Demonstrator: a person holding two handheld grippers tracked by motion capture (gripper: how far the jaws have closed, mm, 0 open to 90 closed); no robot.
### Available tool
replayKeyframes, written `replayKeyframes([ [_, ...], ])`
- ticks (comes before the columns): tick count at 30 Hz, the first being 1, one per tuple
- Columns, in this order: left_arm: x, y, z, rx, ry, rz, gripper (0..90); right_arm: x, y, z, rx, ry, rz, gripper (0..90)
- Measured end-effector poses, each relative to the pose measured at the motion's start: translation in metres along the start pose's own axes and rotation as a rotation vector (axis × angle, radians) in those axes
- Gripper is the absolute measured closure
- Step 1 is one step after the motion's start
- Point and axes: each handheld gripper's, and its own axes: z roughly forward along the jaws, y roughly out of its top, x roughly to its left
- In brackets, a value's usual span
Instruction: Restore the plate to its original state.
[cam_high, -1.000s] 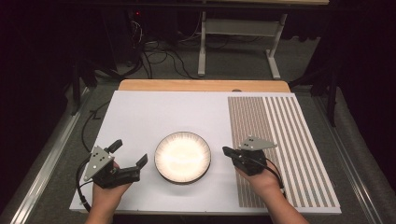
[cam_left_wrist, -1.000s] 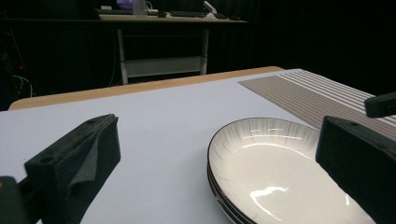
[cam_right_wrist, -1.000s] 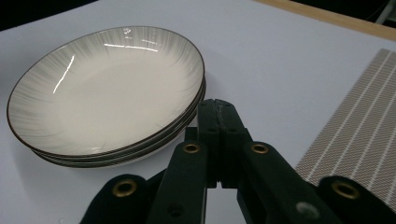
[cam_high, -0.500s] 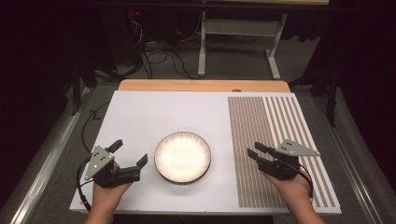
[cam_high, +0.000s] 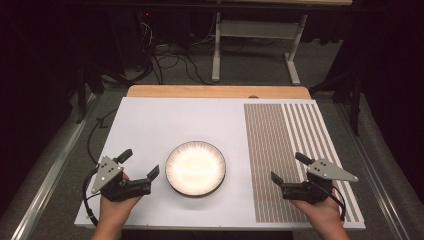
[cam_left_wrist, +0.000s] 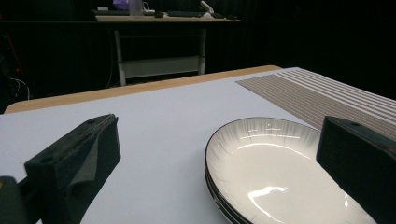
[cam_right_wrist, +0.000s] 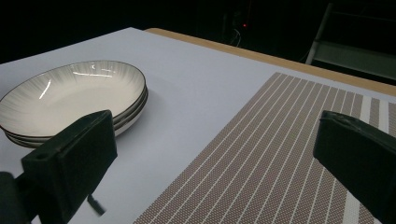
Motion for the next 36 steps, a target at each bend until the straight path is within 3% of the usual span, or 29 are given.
replayKeyframes([
  [8,0.000,0.000,0.000,-0.003,0.001,-0.004,0.4,0.004,0.004,0.001,-0.023,0.015,-0.007,1.1],
  [13,0.001,-0.001,0.001,0.001,-0.001,-0.008,0.4,0.008,0.014,0.007,-0.022,0.044,0.014,5.7],
  [19,0.001,-0.001,0.001,0.002,0.001,-0.008,0.4,0.015,0.022,0.017,-0.008,0.062,0.000,10.8],
  [26,0.001,0.000,0.000,-0.001,0.000,-0.006,0.4,0.023,0.028,0.030,0.026,0.070,-0.030,23.7],
  [27,0.001,0.000,0.000,-0.003,0.000,-0.007,0.4,0.026,0.029,0.034,0.034,0.071,-0.031,31.9],
  [30,0.001,0.000,0.000,-0.006,-0.001,-0.009,0.4,0.029,0.030,0.038,0.038,0.076,-0.044,34.9],
  [31,0.001,0.001,-0.001,-0.007,0.000,-0.008,0.4,0.032,0.031,0.044,0.051,0.086,-0.045,42.7],
  [36,0.001,0.001,-0.001,-0.010,-0.002,-0.005,0.4,0.040,0.033,0.056,0.069,0.094,-0.072,51.3],
])
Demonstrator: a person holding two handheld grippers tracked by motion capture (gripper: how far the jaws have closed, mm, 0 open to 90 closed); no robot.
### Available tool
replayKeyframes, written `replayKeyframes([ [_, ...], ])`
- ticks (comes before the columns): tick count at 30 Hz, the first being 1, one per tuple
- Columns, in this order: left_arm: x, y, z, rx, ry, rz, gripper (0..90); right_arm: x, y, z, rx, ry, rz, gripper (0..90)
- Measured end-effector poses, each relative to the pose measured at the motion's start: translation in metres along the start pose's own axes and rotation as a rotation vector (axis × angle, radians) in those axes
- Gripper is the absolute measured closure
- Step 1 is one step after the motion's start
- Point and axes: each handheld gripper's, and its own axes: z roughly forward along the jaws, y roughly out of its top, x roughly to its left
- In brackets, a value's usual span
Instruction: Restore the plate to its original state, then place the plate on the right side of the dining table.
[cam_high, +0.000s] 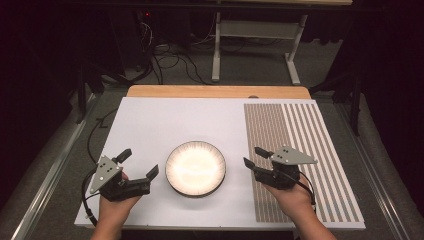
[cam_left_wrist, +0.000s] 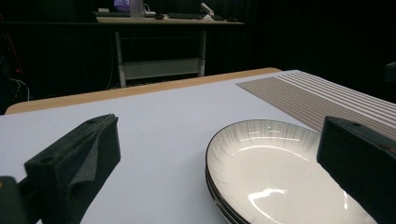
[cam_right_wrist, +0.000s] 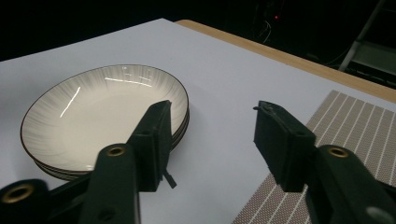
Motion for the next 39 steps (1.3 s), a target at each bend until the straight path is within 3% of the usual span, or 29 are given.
replayKeyframes([
  [3,0.000,0.000,0.000,0.000,-0.001,0.003,0.4,0.004,0.002,0.007,0.011,0.006,-0.016,58.4],
  [9,0.004,-0.003,-0.001,-0.001,-0.008,-0.022,0.4,0.009,-0.001,0.019,0.025,0.021,0.007,59.6],
  [14,0.004,0.001,-0.003,-0.019,-0.006,0.003,0.4,0.009,-0.003,0.027,0.052,0.027,-0.007,61.8],
  [19,0.004,-0.003,0.000,0.003,-0.009,-0.010,0.4,0.007,-0.002,0.031,0.058,0.030,0.001,64.1],
  [24,0.001,0.002,-0.005,-0.021,-0.004,0.012,0.4,0.008,-0.004,0.038,0.091,0.036,-0.005,74.5],
  [26,0.002,0.002,-0.004,-0.025,-0.008,-0.004,0.4,0.009,-0.004,0.044,0.108,0.057,-0.009,82.1],
  [29,0.003,0.000,-0.002,-0.012,-0.012,-0.002,0.4,0.011,-0.004,0.052,0.130,0.077,-0.010,86.8],
  [39,0.002,0.002,-0.004,-0.021,-0.010,0.001,0.4,0.023,-0.007,0.073,0.195,0.116,-0.042,90.0],
])
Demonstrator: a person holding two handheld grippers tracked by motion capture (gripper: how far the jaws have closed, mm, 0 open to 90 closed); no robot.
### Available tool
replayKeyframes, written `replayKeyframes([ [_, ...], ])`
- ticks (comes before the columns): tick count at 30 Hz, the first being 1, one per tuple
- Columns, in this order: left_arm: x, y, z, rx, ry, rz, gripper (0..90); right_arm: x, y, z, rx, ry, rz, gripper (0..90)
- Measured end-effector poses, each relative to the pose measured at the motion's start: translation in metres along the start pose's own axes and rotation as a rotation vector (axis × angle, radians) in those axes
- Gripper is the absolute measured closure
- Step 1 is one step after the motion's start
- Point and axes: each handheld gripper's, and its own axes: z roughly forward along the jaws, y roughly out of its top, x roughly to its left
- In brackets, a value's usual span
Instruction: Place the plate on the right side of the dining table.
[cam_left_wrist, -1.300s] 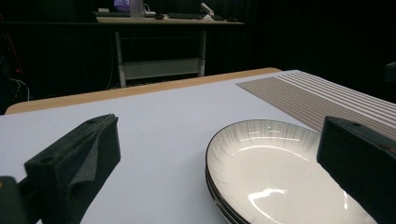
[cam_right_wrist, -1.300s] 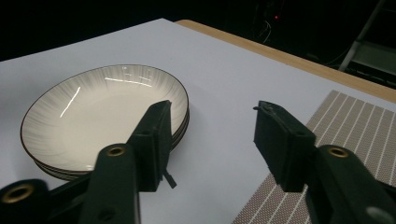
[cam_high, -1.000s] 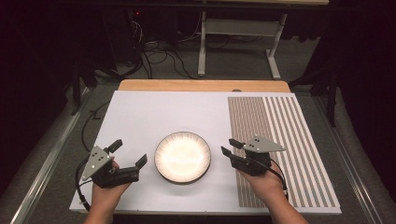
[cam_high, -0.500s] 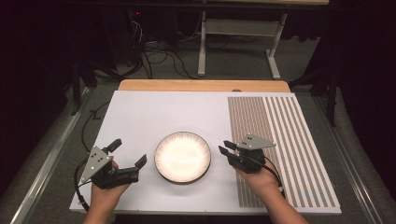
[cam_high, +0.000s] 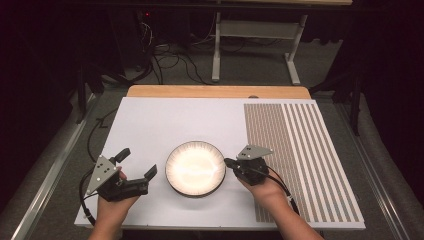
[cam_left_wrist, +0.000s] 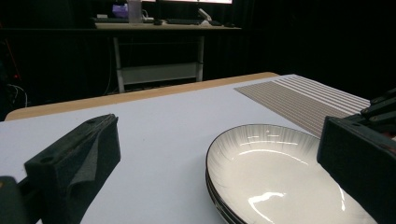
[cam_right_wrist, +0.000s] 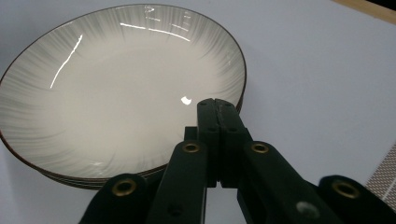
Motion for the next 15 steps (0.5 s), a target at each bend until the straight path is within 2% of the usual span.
replayKeyframes([
  [9,-0.001,0.000,0.000,0.002,0.003,0.002,0.4,0.003,-0.001,0.006,0.024,0.016,-0.013,90.0],
  [10,-0.001,0.000,-0.001,0.002,0.005,0.004,0.4,0.003,-0.001,0.003,0.018,0.000,-0.016,90.0],
  [15,0.001,-0.001,0.000,0.002,0.007,-0.005,0.4,-0.002,0.000,-0.006,0.008,0.003,-0.003,90.0],
])
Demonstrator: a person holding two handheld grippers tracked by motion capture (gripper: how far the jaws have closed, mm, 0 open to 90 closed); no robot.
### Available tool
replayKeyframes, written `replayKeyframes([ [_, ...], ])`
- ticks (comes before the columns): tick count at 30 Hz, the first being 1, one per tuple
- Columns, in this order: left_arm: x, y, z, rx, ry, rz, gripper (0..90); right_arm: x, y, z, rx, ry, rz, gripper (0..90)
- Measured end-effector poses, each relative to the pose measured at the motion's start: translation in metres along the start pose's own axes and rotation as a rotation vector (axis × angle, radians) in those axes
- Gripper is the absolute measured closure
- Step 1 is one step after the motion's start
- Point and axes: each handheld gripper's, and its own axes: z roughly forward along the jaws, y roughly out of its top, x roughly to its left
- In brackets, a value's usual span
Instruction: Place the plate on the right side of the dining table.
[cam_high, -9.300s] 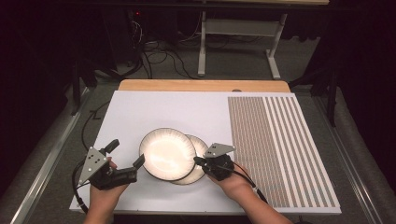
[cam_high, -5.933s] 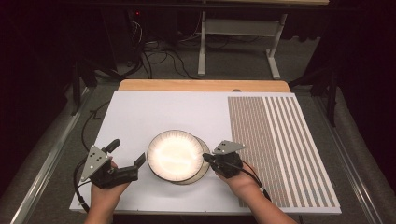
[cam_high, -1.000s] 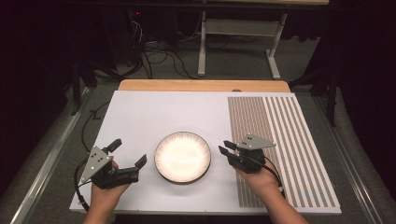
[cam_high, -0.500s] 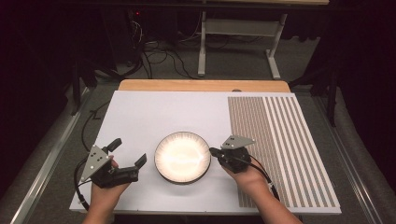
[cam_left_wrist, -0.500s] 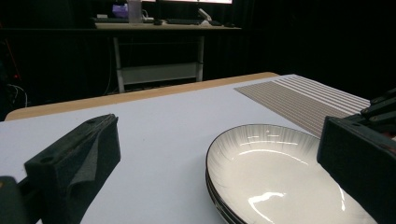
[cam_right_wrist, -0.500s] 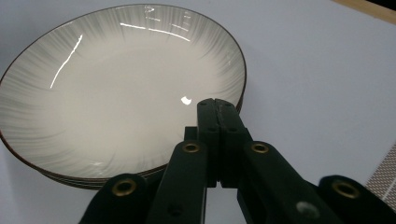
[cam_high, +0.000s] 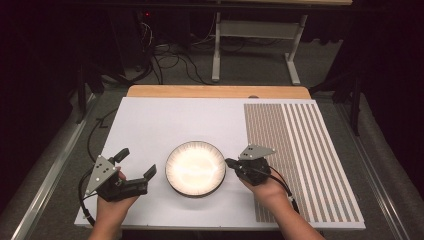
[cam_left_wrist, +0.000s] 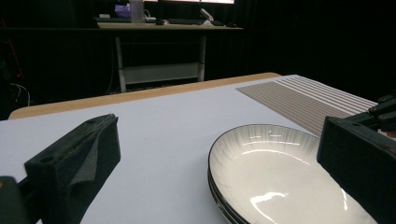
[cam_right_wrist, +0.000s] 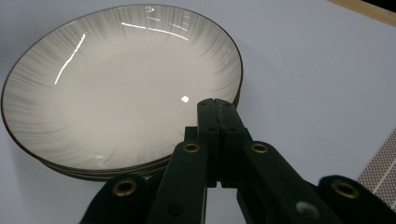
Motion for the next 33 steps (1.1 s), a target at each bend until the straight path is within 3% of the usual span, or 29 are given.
replayKeyframes([
  [11,0.000,0.000,-0.001,0.001,0.002,0.003,0.4,0.003,-0.003,0.009,0.047,0.013,-0.016,90.0],
  [33,-0.001,0.000,0.000,0.005,0.001,0.000,0.4,0.008,-0.001,0.013,0.057,0.014,-0.043,90.0],
])
